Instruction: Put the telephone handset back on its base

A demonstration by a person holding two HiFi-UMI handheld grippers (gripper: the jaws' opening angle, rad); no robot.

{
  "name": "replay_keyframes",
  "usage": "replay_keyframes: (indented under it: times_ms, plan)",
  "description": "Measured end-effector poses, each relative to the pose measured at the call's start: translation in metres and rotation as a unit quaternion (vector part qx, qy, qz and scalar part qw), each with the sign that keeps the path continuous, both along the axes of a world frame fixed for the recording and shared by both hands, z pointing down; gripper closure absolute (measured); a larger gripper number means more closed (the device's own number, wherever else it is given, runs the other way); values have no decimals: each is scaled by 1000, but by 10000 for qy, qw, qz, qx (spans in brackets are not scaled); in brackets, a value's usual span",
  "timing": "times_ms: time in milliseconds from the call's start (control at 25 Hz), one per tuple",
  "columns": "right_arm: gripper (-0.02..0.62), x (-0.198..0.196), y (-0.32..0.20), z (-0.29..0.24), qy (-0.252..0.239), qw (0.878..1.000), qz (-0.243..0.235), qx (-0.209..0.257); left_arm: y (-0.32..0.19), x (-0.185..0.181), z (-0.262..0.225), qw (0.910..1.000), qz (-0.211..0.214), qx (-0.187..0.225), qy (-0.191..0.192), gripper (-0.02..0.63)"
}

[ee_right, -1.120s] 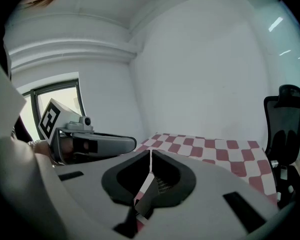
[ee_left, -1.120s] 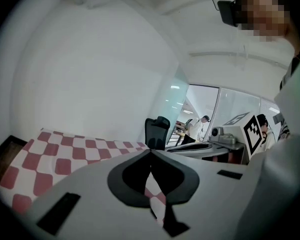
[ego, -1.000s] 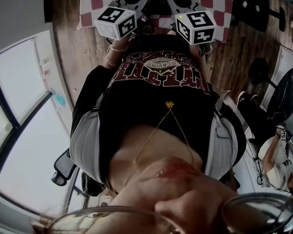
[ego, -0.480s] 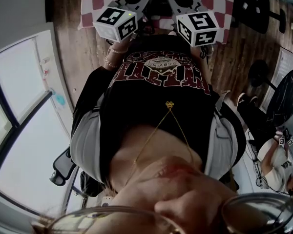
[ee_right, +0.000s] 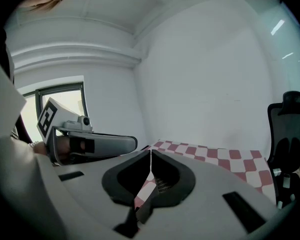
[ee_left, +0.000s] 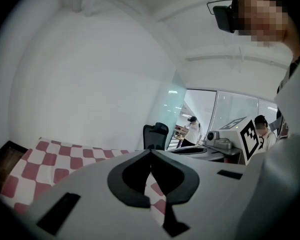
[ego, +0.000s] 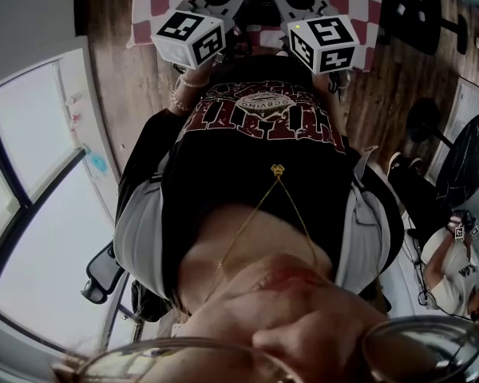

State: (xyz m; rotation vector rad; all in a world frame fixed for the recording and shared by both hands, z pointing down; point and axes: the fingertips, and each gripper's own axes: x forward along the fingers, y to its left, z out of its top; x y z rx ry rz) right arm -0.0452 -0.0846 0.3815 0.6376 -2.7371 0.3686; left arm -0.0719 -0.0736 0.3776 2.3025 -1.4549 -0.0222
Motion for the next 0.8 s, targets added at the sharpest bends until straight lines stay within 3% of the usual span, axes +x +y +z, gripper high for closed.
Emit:
replay_keyframes:
  times_ms: [160, 800]
  plan:
    - [571, 1, -1, 1, 39, 10000, -1, 1, -2, 1, 1, 9997, -13, -11, -237, 597]
    - [571, 2, -3, 1, 77, 10000, 18, 25, -4, 4, 2, 9998, 41, -35, -193, 597]
